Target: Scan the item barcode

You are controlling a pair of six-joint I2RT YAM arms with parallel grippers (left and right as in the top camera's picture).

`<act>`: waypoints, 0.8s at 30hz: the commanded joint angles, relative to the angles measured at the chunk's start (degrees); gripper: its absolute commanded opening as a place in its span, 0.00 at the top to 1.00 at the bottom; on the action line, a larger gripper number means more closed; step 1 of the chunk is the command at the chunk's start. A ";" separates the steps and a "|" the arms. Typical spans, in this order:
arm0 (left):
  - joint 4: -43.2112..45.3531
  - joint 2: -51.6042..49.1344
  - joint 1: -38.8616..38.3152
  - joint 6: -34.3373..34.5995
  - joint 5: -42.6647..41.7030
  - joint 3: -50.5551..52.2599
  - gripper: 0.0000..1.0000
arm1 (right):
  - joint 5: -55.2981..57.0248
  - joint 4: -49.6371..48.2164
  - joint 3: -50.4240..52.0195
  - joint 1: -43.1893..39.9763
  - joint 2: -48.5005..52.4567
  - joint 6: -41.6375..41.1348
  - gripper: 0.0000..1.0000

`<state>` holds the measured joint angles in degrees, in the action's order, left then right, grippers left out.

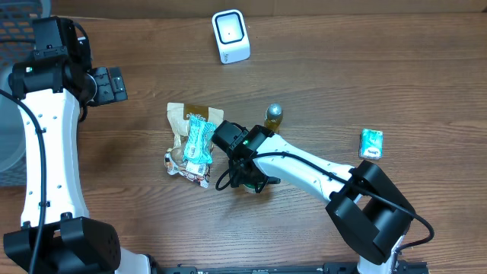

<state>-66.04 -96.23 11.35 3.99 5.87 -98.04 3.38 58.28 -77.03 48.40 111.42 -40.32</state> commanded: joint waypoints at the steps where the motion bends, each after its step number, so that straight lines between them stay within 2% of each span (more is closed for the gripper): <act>1: 0.04 0.72 -0.13 -1.22 0.28 -1.07 0.00 | 0.31 0.22 -0.17 -0.20 0.00 -0.48 0.24; 24: 0.04 0.72 -0.13 -1.22 0.28 -1.07 0.00 | 0.39 0.50 -0.09 -0.20 0.00 -1.73 0.27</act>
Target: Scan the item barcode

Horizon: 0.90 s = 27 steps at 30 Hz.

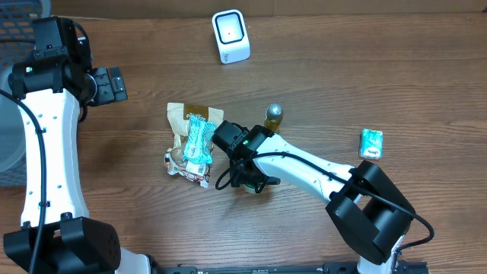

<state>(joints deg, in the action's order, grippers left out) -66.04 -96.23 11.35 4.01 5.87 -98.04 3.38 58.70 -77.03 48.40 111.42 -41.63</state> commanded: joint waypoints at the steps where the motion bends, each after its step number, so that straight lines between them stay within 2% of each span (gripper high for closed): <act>1: 0.04 0.72 -0.13 -1.25 0.28 -1.07 0.00 | 0.42 0.09 -0.07 -0.20 0.00 -0.39 0.27; 20: 0.04 0.72 -0.13 -1.25 0.28 -1.07 0.00 | 0.83 -2.54 2.01 -0.04 0.00 -0.59 0.26; 27: 0.04 0.72 -0.13 -1.25 0.28 -1.07 0.00 | 0.79 -2.60 2.14 -0.15 0.00 -0.59 0.30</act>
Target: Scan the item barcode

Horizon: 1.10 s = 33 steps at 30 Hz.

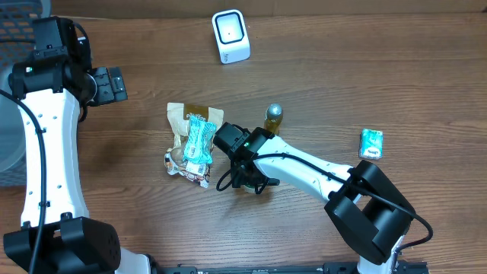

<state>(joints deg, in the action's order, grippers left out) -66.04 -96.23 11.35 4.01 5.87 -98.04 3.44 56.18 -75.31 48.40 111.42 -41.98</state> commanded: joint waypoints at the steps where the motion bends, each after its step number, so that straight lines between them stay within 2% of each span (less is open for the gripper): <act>1: 0.04 0.72 -0.13 -1.25 0.28 -1.07 0.01 | 0.72 -0.07 0.42 -0.15 0.00 -0.24 0.30; 18: 0.04 0.72 -0.13 -1.25 0.28 -1.07 0.00 | 0.92 3.48 -1.51 -0.15 -0.15 -0.20 0.29; 23: 0.04 0.72 -0.13 -1.25 0.28 -1.07 0.00 | 0.94 4.57 -2.84 -0.15 -0.20 0.00 0.23; 33: 0.04 0.72 -0.13 -1.25 0.28 -1.07 0.00 | 0.92 4.63 -2.78 -0.15 -0.17 -0.07 0.23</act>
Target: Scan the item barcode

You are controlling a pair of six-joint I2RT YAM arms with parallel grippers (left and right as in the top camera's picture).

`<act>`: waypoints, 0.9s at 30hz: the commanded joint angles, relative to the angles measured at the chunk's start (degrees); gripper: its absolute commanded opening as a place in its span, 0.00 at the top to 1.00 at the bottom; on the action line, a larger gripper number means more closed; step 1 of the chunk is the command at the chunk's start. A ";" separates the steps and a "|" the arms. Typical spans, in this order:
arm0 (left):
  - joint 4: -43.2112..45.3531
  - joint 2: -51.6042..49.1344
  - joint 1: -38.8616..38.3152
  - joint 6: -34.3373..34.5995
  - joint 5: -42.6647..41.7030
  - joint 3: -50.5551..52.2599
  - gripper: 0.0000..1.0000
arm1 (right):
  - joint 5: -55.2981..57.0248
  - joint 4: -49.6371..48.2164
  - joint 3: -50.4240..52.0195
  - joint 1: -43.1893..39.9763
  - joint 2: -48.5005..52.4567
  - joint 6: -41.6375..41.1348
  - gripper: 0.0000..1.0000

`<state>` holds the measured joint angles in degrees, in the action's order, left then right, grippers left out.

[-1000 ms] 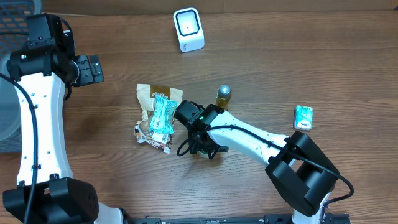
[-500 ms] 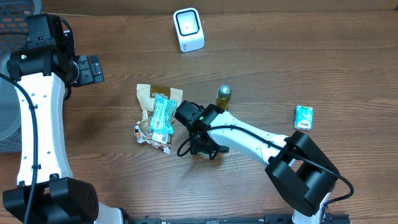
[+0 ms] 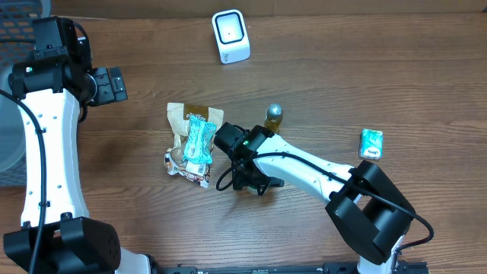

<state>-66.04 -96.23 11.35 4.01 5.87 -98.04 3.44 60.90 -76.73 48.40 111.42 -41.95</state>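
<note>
Only the overhead view is given. The white barcode scanner (image 3: 230, 36) stands at the table's far edge. A pile of snack packets lies mid-table: a teal bar (image 3: 198, 140) on a tan packet (image 3: 185, 116) and a silver wrapper (image 3: 185, 167). My right arm reaches left, with its wrist just right of the pile. My right gripper (image 3: 253, 183) points down at the table, its fingers hidden under its own body. My left gripper (image 3: 112, 84) hangs far off at the upper left with nothing in it. Its jaws are too small to read.
A small gold bottle with a silver cap (image 3: 273, 116) stands just behind the right wrist. A teal packet (image 3: 370, 143) lies at the right. A dark mesh basket (image 3: 15, 30) and a pale bin (image 3: 6, 144) sit along the left edge.
The dark lower end of my right gripper has shifted very slightly to the right. The packets, the bottle and the left arm are where they were.
At each earlier moment my right arm was stretched out beside the snack pile with its gripper pointing down, and my left arm was parked at the upper left. Nothing on the table has moved. Only the right wrist has shifted slightly.
</note>
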 commanded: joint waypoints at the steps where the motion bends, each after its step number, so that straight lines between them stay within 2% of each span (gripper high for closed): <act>1: 0.04 0.72 -0.13 -1.25 0.31 -1.07 0.01 | 0.90 -0.07 -1.36 -0.15 -0.17 -0.11 0.23; 5: 0.04 0.72 -0.13 -1.25 0.28 -1.07 0.00 | 0.92 0.42 -1.36 -0.15 -0.17 -2.08 0.27; 10: 0.04 0.72 -0.13 -1.25 0.28 -1.07 0.00 | 0.31 0.31 -1.36 -0.15 -0.17 -8.50 0.35; 12: 0.04 0.72 -0.13 -1.25 0.28 -1.07 0.01 | -0.42 0.04 -1.36 -0.15 -0.17 -11.08 0.35; 15: 0.04 0.72 -0.13 -1.25 0.28 -1.07 0.00 | -2.56 -0.83 -1.36 -0.15 -0.17 -12.31 0.28; 19: 0.04 0.72 -0.13 -1.25 0.28 -1.07 0.01 | -1.73 -0.98 -1.36 -0.15 -0.17 -10.43 0.05; 27: 0.04 0.72 -0.13 -1.25 0.28 -1.07 0.01 | -1.40 -1.36 -1.29 -0.15 -0.17 5.60 0.03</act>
<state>-66.04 -96.23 11.35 4.01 5.87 -98.04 1.72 59.64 -76.84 48.40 111.42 -43.59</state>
